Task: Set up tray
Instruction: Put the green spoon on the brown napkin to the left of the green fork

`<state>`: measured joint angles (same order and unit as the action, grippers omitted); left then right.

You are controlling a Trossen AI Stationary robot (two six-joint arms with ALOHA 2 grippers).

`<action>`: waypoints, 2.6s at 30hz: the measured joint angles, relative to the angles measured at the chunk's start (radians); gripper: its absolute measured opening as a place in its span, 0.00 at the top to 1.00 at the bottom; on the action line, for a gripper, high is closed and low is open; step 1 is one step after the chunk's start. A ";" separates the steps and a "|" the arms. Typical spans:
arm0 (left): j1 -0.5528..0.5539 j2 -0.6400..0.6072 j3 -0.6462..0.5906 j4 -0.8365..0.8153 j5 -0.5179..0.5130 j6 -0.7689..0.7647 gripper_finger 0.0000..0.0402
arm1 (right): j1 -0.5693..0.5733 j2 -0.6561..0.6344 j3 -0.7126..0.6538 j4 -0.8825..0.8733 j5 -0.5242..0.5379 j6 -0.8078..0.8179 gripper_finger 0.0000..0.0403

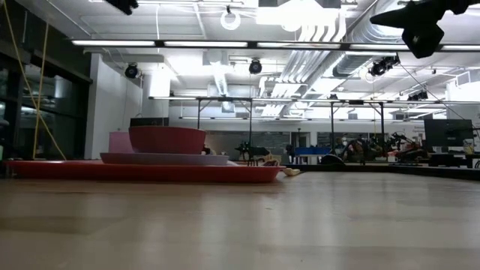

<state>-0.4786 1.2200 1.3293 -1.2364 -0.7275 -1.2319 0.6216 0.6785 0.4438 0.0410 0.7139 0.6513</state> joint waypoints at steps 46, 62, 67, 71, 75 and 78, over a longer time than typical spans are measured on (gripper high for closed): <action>0.000 -0.985 -0.839 0.389 0.110 0.266 0.71 | -0.203 0.466 0.534 -1.181 -0.746 1.185 0.55; 0.000 -1.183 -0.863 0.275 0.126 0.268 0.71 | -0.204 0.749 0.533 -1.354 -0.906 1.335 0.55; 0.000 -1.186 -0.863 0.276 0.126 0.268 0.71 | -0.235 0.763 0.524 -1.340 -0.904 1.353 0.55; 0.000 -1.186 -0.863 0.276 0.121 0.269 0.71 | -0.261 0.761 0.491 -1.321 -0.907 1.365 0.55; 0.000 -1.186 -0.863 0.275 0.119 0.268 0.71 | -0.279 0.761 0.442 -1.247 -0.911 1.368 0.55; 0.000 -1.186 -0.863 0.275 0.119 0.268 0.71 | -0.282 0.761 0.407 -1.213 -0.913 1.368 0.55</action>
<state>-0.4786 0.0338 0.4667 -0.9610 -0.6083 -0.9642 0.3395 1.4395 0.8513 -1.1721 -0.1989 2.0197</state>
